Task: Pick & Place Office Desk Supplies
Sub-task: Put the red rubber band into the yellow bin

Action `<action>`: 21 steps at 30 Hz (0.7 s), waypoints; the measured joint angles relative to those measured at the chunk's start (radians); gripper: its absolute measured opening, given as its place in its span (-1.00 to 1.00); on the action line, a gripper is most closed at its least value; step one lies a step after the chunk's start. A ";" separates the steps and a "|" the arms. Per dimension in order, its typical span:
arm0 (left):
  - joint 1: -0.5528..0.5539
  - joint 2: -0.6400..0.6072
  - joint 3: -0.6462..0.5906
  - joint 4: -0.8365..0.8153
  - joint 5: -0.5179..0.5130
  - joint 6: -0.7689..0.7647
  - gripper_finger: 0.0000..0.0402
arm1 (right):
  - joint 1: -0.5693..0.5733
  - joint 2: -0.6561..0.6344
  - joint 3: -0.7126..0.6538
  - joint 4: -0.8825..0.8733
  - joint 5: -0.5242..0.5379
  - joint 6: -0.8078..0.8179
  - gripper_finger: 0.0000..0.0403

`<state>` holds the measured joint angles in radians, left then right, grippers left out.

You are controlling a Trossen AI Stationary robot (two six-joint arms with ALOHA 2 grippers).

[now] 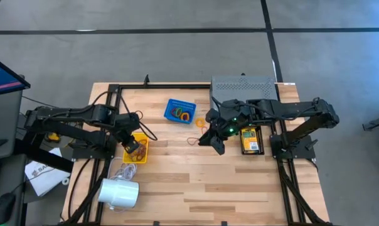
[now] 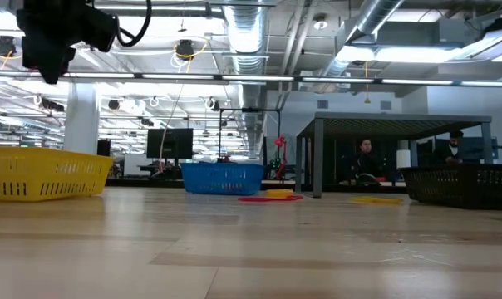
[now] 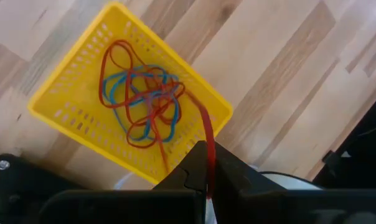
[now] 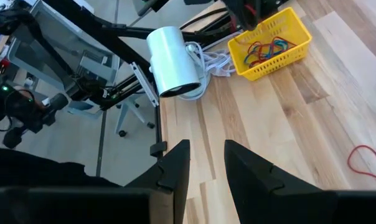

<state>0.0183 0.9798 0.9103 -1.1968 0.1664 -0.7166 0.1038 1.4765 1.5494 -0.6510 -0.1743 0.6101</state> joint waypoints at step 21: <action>-0.006 0.003 -0.090 0.113 -0.009 -0.067 -0.76 | 0.008 0.001 0.000 -0.153 0.100 0.018 -0.52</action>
<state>0.0120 0.9829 0.8204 -1.0843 0.1570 -0.7834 0.1120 1.4773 1.5494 -0.8043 -0.0738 0.6285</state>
